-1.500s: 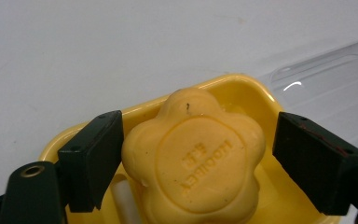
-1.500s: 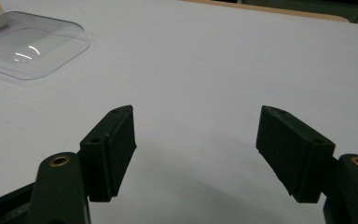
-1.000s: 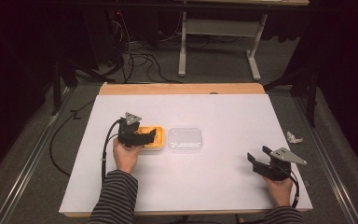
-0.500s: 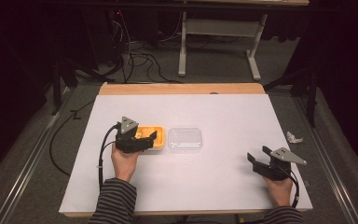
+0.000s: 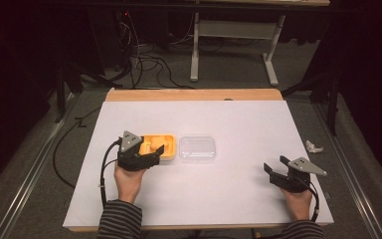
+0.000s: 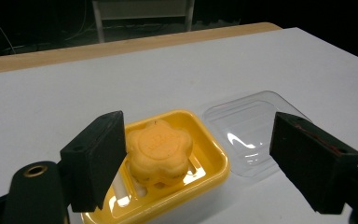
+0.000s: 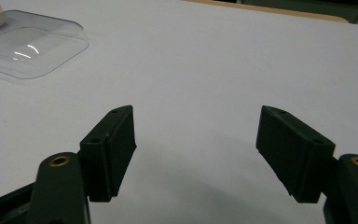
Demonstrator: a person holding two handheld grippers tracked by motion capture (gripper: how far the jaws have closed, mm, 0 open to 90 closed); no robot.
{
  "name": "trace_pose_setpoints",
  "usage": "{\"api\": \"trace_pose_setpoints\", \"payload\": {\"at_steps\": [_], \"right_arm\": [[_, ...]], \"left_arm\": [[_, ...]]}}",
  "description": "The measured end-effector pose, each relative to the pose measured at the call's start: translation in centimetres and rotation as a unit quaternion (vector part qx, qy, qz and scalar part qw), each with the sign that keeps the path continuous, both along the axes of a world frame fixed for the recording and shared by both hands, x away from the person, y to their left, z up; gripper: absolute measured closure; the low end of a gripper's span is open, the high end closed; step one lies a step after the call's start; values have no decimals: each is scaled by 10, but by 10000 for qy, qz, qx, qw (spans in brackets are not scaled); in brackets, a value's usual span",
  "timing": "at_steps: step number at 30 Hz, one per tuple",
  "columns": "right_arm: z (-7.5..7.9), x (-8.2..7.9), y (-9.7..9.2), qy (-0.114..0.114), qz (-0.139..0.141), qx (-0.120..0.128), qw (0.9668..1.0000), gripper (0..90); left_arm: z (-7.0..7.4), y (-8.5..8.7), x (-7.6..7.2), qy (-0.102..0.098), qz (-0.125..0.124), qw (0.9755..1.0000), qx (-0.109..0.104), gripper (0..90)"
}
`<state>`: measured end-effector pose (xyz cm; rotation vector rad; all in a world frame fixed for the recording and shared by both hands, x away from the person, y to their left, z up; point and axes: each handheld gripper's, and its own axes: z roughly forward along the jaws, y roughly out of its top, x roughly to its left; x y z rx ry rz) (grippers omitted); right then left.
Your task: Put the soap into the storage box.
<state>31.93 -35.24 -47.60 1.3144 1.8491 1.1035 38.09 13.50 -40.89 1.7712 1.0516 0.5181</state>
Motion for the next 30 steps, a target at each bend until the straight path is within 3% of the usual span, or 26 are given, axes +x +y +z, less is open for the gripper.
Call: {"api": "trace_pose_setpoints", "payload": {"at_steps": [24, 30], "right_arm": [[0, 0, 0, -7, 6, -27, 10000, 286], [0, 0, 0, -4, 3, -30, 10000, 286]], "left_arm": [[1, 11, -28, -56, -52, 9997, -243, 192], [0, 11, -35, -37, -105, 9997, -202, 191]]}}
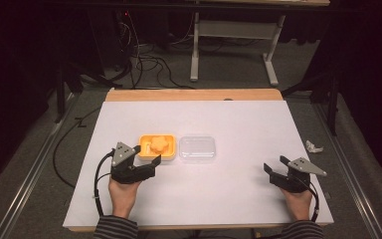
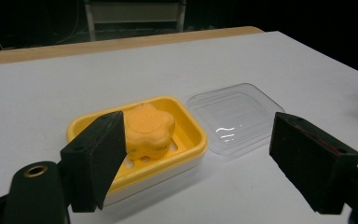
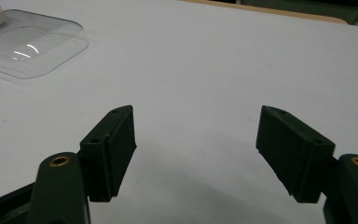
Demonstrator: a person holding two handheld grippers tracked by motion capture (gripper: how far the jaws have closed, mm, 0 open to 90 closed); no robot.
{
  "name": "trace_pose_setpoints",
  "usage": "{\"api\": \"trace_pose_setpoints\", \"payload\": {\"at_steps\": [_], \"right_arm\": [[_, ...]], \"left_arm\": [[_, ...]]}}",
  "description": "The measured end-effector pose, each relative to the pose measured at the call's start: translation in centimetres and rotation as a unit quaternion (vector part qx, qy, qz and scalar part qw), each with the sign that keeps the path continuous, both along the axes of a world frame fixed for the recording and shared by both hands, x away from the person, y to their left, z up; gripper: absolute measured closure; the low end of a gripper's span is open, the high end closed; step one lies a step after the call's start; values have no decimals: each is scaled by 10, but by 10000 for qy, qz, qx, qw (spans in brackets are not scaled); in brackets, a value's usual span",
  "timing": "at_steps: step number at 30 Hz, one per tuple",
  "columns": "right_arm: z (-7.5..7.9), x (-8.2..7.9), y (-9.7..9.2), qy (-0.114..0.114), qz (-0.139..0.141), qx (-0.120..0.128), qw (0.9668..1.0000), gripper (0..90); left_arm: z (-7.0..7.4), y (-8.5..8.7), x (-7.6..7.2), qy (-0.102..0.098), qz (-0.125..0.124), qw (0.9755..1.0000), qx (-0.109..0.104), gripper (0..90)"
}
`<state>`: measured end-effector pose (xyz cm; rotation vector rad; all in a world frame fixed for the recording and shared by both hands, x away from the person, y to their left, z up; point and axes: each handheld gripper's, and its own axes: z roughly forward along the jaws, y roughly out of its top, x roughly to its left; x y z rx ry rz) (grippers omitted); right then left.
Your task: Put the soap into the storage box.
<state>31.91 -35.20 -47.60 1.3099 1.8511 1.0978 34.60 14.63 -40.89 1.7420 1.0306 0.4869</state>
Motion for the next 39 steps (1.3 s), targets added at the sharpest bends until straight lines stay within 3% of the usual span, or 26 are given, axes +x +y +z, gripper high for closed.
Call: {"api": "trace_pose_setpoints", "payload": {"at_steps": [16, 26, 31, 39], "right_arm": [[0, 1, 0, 31, 10, 7, 10000, 287], [0, 0, 0, 20, 16, 0, 10000, 287], [0, 1, 0, 30, 17, 8, 10000, 287], [0, 2, -1, 63, 12, 26, 10000, 287]], "left_arm": [[-8, 0, -9, 110, -61, 9999, -43, 191], [-12, -3, -14, 105, -109, 9999, 30, 189], [-15, -2, -14, 88, -102, 9999, -45, 188], [-22, -10, -9, 162, -219, 9996, 83, 184]]}}
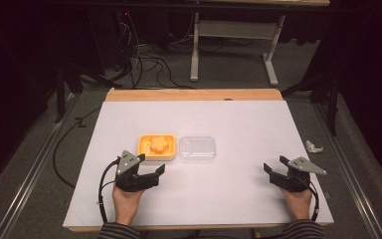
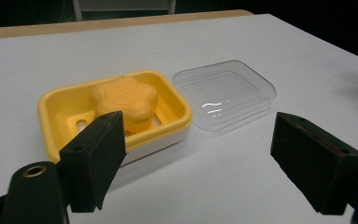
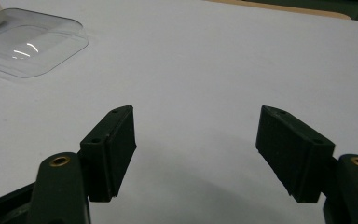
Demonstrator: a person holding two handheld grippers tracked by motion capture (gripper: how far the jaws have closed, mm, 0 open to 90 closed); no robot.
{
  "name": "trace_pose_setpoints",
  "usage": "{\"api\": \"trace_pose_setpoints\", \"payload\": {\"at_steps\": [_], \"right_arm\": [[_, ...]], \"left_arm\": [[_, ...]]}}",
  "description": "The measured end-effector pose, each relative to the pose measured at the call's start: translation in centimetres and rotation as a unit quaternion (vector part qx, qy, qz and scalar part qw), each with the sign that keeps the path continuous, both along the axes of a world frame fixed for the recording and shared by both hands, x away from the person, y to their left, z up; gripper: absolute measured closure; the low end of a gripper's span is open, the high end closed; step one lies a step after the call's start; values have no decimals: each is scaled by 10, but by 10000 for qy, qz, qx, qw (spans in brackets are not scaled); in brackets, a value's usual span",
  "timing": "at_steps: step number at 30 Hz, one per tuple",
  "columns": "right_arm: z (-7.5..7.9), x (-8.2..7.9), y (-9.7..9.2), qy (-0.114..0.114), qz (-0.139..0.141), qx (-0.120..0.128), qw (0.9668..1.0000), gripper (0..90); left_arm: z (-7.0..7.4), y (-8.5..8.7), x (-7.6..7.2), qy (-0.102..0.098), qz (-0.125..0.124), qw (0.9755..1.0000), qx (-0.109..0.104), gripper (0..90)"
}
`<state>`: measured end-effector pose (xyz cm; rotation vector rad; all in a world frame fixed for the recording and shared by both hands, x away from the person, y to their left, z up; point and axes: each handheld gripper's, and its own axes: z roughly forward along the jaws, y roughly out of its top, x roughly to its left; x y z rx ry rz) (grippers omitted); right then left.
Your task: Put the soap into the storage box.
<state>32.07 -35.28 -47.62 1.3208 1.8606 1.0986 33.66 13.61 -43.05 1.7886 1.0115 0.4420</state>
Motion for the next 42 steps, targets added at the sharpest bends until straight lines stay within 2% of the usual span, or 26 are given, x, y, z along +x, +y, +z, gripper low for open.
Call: {"api": "trace_pose_setpoints", "payload": {"at_steps": [11, 18, 29, 42], "right_arm": [[0, -1, 1, -33, -1, -7, 10000, 286], [0, -1, 0, -55, -25, 1, 10000, 284], [0, -1, 0, -61, 3, 13, 10000, 283], [0, -2, 0, -65, 12, 23, 10000, 282]], "left_arm": [[-9, -12, 3, 112, -133, 9997, 172, 185], [-12, -16, 3, 74, -157, 9997, 176, 184], [-17, -21, 6, 204, -205, 9994, 167, 187], [-24, -29, 6, 279, -267, 9988, 292, 187]]}}
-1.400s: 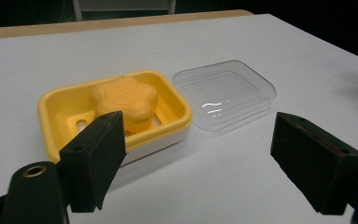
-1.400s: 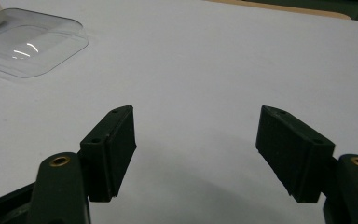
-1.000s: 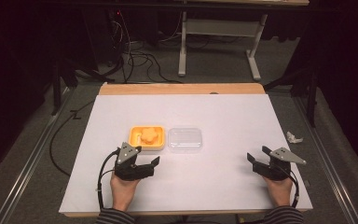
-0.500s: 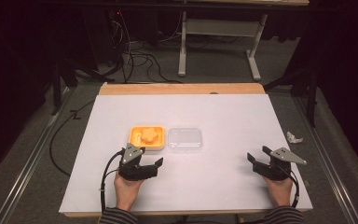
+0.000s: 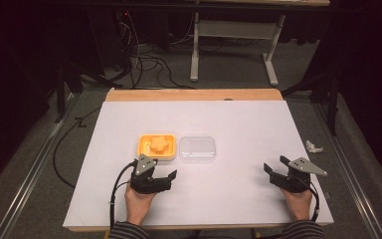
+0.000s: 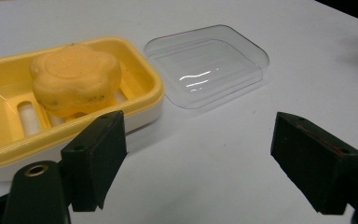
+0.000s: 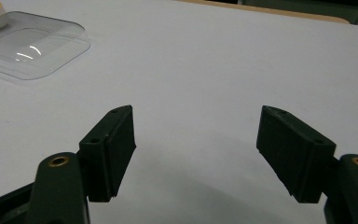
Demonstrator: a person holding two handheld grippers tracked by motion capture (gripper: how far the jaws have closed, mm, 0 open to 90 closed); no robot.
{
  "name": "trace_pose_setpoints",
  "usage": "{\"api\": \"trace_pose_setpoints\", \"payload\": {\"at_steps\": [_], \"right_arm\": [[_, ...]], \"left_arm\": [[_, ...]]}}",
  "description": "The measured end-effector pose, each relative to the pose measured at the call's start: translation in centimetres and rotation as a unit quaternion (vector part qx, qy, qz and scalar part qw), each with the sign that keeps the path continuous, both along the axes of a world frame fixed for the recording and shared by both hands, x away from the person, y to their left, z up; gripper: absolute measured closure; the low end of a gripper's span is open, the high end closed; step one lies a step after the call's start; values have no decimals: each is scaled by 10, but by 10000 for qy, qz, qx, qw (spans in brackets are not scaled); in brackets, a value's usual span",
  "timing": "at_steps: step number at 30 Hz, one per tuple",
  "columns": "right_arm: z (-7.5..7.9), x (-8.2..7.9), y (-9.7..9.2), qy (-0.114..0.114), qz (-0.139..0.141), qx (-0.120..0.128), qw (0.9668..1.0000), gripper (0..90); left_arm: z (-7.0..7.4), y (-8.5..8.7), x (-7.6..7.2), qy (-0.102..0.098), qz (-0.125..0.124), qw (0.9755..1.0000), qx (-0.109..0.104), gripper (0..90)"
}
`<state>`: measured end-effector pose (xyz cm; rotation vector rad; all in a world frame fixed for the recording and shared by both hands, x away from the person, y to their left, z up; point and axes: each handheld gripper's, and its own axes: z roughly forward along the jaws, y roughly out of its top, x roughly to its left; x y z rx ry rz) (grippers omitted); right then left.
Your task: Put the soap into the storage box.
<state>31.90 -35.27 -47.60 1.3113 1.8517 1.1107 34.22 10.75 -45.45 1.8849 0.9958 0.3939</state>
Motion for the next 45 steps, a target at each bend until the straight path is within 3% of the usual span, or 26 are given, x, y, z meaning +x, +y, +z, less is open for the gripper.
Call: {"api": "trace_pose_setpoints", "payload": {"at_steps": [8, 11, 16, 23, 42, 45], "right_arm": [[0, 1, 0, 28, -6, 8, 10000, 283], [0, 1, 0, 33, -12, 23, 10000, 283], [0, 1, 0, 38, -21, 27, 10000, 283], [0, 0, 0, 23, -19, 22, 10000, 283], [0, 1, 0, 25, 0, 12, 10000, 284], [0, 1, 0, 30, 24, -11, 10000, 284]], "left_arm": [[-5, -2, 2, 51, 27, 10000, 43, 188], [-9, -6, 3, 50, -2, 9998, 192, 188], [-13, -11, 5, 87, -43, 9996, 268, 195], [-18, -16, 8, 95, -36, 9996, 264, 193], [-28, -20, 17, 161, 111, 9984, 539, 189], [-29, -19, 18, 216, 119, 9985, 495, 187]]}}
